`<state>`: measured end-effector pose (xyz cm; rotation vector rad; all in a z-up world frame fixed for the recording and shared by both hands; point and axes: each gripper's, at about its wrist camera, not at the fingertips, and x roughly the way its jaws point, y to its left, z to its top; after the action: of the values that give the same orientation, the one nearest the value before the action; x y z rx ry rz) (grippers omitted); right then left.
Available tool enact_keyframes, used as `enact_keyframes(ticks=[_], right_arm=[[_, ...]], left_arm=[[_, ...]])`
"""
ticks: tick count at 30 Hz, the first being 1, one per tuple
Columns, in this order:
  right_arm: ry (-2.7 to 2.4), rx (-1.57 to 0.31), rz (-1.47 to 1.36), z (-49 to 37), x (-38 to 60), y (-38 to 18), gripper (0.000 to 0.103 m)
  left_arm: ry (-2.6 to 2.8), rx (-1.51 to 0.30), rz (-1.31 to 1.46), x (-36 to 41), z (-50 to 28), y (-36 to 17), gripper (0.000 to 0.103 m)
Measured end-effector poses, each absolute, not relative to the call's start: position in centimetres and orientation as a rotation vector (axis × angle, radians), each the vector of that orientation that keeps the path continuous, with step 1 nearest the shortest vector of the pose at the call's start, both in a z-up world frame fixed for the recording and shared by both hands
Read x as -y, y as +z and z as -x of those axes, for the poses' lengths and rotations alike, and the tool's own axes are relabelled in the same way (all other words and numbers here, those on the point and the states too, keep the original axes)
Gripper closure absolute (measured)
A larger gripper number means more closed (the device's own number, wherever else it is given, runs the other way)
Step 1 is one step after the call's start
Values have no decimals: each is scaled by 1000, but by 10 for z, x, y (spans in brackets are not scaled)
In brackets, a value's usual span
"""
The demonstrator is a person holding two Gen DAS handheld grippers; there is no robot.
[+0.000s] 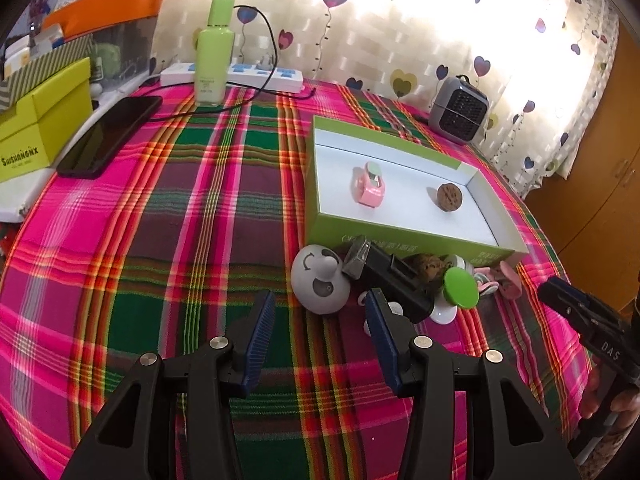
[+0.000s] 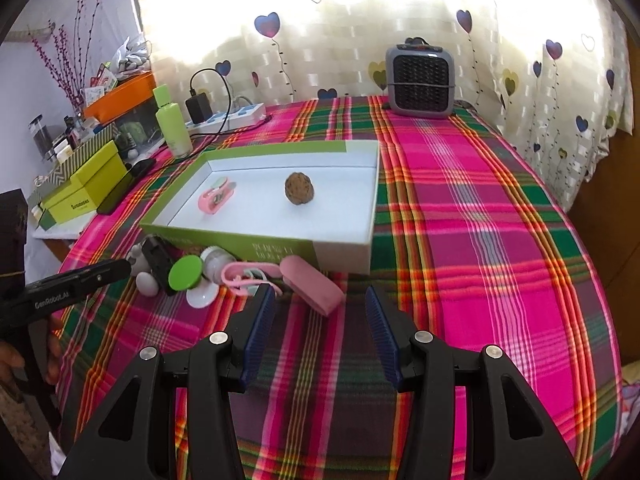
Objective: Organize objects
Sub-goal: 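Withdraw both open grippers from the tray back toward the items, then close the left gripper on the white cartoon-face figure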
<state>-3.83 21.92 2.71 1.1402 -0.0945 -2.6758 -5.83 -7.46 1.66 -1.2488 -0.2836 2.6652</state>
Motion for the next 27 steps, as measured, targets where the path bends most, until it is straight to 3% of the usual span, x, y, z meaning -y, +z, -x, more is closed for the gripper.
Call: enact_keyframes(ticks=[27], right_arm=[[-2658,120,-1221,42,-224,9,55]], left_arm=[[2678,305,1291,78,91,6,57]])
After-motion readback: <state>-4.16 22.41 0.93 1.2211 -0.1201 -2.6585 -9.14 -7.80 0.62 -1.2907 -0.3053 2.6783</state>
